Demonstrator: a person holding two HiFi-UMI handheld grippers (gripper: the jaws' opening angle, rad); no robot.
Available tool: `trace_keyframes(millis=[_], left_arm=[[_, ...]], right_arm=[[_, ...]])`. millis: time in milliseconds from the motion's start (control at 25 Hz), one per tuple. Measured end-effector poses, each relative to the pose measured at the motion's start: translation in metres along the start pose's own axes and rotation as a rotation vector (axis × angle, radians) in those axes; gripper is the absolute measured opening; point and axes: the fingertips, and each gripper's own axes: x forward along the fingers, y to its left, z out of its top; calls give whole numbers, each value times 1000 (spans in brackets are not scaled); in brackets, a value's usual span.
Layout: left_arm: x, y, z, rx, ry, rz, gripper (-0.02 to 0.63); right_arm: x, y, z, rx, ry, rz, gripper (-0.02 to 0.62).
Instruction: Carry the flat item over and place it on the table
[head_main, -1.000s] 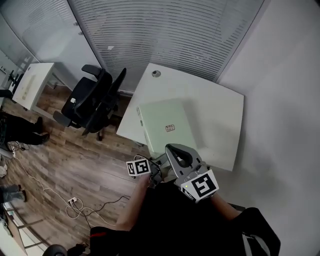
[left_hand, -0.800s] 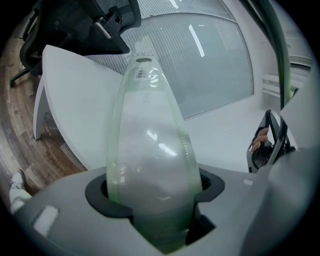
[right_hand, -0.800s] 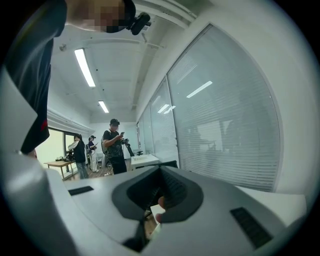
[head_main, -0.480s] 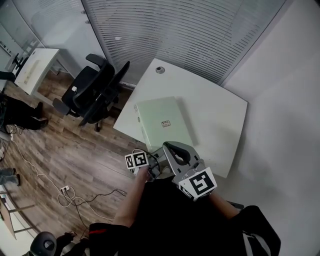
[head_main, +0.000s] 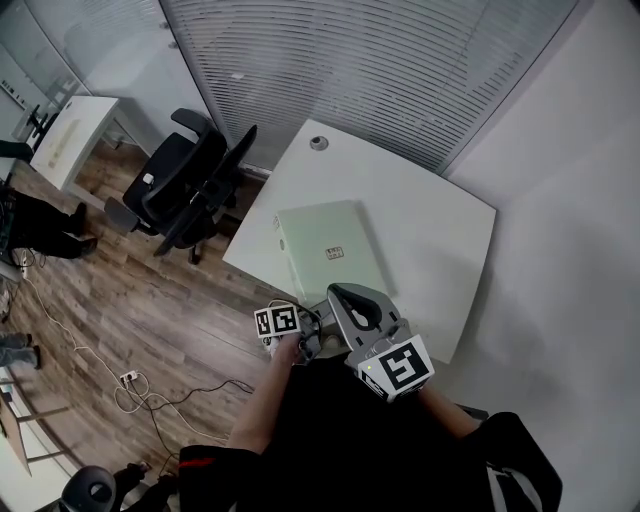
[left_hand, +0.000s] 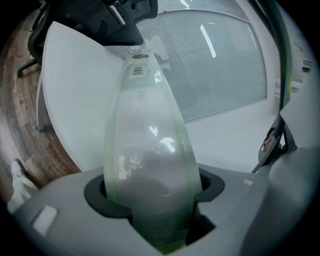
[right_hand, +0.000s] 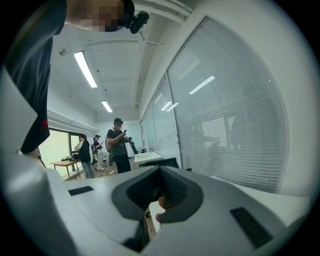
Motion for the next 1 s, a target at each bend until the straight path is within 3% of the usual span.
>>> trace_keyframes(millis=[480,800,1000], left_arm=[[15,14,0,10,64,128,322],[9,38,8,36,92,297,386],[4,48,11,65,103,364,414]], right_arm=[[-6,-11,-3,20,7,-33,0],[-1,-6,-9,17,9,-6,0],[4,-2,-6,17,9,7,0]])
